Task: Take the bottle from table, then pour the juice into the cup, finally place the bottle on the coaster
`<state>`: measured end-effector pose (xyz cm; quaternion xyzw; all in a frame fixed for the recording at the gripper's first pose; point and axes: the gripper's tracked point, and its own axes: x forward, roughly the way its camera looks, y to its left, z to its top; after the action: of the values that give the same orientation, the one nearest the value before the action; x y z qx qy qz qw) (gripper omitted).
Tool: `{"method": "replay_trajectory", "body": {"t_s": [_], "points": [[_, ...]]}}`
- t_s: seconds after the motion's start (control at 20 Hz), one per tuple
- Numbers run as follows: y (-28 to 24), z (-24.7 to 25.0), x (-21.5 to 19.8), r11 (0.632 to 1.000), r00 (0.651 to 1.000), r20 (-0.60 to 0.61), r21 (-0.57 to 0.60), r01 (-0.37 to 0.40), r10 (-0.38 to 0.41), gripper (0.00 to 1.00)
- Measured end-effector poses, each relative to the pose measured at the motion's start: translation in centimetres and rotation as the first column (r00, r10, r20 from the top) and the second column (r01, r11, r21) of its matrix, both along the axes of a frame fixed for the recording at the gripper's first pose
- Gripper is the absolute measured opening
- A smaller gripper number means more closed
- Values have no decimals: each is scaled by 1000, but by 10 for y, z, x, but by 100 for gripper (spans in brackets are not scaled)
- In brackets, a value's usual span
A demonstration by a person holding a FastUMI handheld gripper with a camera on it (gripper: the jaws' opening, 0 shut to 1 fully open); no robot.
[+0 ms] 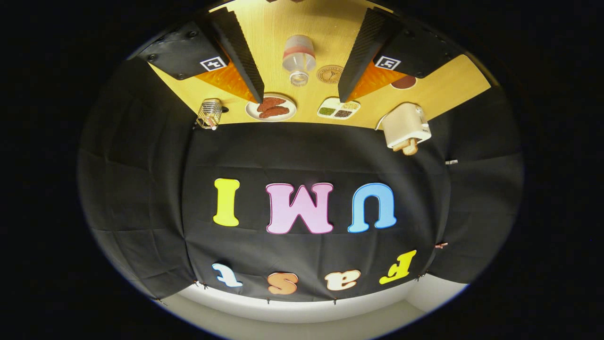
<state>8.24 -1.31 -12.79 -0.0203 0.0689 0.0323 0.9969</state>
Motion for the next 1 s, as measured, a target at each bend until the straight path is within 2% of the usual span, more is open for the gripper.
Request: {"method": "replay_trajectory", "body": {"t_s": [0.2, 0.4, 1.0], "points": [[1, -28, 1, 1000, 999, -54, -13, -7, 6, 97], [-3, -42, 11, 1000, 999, -52, -13, 8, -8, 97], [-5, -102, 41, 996, 995, -87, 63, 59, -54, 98]]}}
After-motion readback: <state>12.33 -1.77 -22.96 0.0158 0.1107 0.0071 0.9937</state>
